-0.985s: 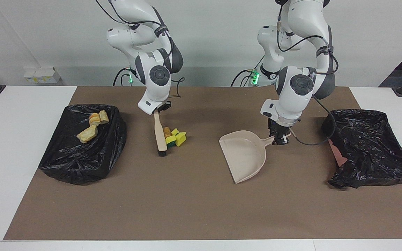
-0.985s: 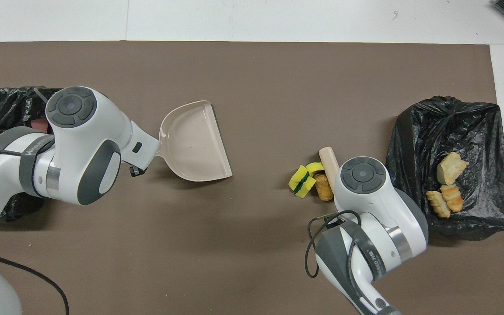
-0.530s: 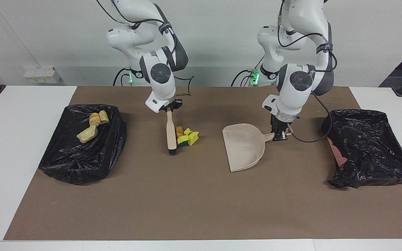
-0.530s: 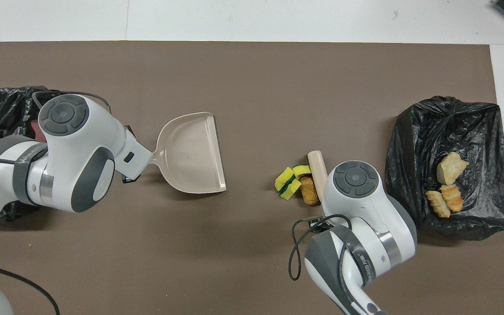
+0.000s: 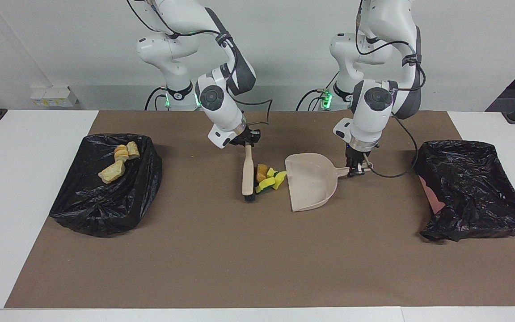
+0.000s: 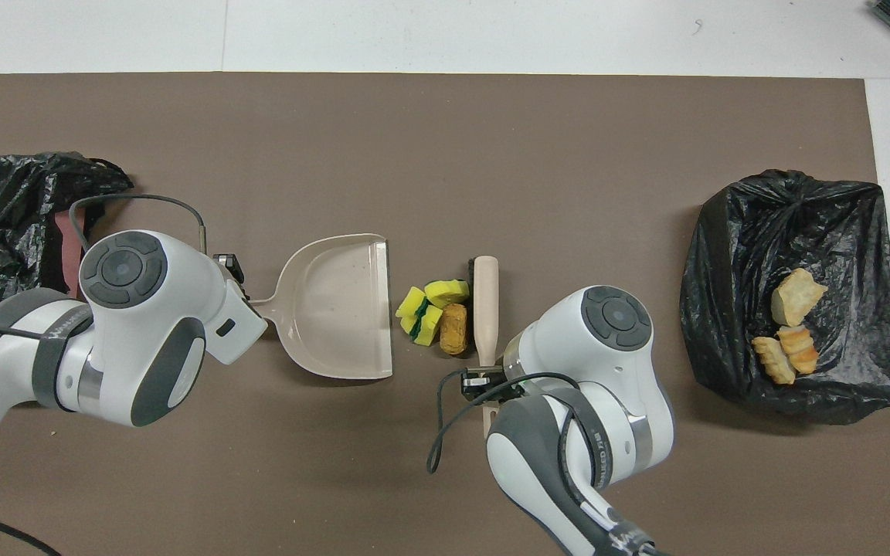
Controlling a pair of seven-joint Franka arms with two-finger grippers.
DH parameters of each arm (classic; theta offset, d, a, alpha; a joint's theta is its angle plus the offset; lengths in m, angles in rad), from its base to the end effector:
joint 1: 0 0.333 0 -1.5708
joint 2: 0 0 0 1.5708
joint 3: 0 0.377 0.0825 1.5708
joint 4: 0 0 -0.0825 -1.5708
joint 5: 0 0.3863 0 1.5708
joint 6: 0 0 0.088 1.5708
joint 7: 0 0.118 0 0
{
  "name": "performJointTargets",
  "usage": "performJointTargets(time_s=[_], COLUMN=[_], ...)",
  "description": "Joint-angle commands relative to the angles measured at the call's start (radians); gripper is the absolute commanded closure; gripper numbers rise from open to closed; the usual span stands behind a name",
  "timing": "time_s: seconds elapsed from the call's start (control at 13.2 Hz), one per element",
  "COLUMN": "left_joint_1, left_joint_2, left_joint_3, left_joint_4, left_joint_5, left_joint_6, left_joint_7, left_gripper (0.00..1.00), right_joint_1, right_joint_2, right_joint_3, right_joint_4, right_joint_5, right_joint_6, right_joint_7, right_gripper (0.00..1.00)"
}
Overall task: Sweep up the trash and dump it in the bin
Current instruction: 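Sweep the yellow sponge pieces into the dustpan with the right gripper's brush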
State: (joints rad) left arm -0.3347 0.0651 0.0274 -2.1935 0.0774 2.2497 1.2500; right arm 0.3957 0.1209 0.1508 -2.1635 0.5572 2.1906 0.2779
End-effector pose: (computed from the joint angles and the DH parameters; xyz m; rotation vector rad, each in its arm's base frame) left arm 0.5200 -0.1622 0.4037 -2.1460 2.2234 0.0556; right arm 0.4621 0.3071 0.3874 -2.7364 0.1131 0.3718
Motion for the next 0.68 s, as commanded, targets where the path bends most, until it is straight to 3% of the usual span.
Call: performJointTargets(time_s=[0.0,0.15,0.3,0.45,0.61], left_joint_1=[0.003,0.008,0.009,0.011,0.017], left_joint_2=[-0.036,-0.038,-0.044,-0.044,-0.044], left_joint_3=[0.003,0.003,0.003,0.003,0.003], left_joint_4=[-0.054,-0.06,-0.071,-0.071,-0.071], left_joint_5=[0.024,0.024,0.024,0.024,0.024], left_joint_6=[0.027,0.028,0.033,0.034,0.039], left_joint_7=[0.006,0.006,0.006,0.006,0.006], left_gripper=[1.0,1.0,1.0,1.0,1.0], right_joint_1=[0.035,0.054,0.042,-0.009,-0.021], right_joint_2=[0.016,0.014,-0.001,-0.036,-0.05], right_joint_3=[0.001,0.001,-0.01,-0.016,-0.01], right_joint_4=[0.024,0.024,0.024,0.081,0.087], right_joint_5=[0.206,0.262,0.219,0.024,-0.249], right_joint_6=[0.093,0.11,0.039,-0.127,-0.207], right_joint_7=[-0.096,-0.12,-0.111,-0.035,0.007], right_gripper=[1.0,1.0,1.0,1.0,1.0])
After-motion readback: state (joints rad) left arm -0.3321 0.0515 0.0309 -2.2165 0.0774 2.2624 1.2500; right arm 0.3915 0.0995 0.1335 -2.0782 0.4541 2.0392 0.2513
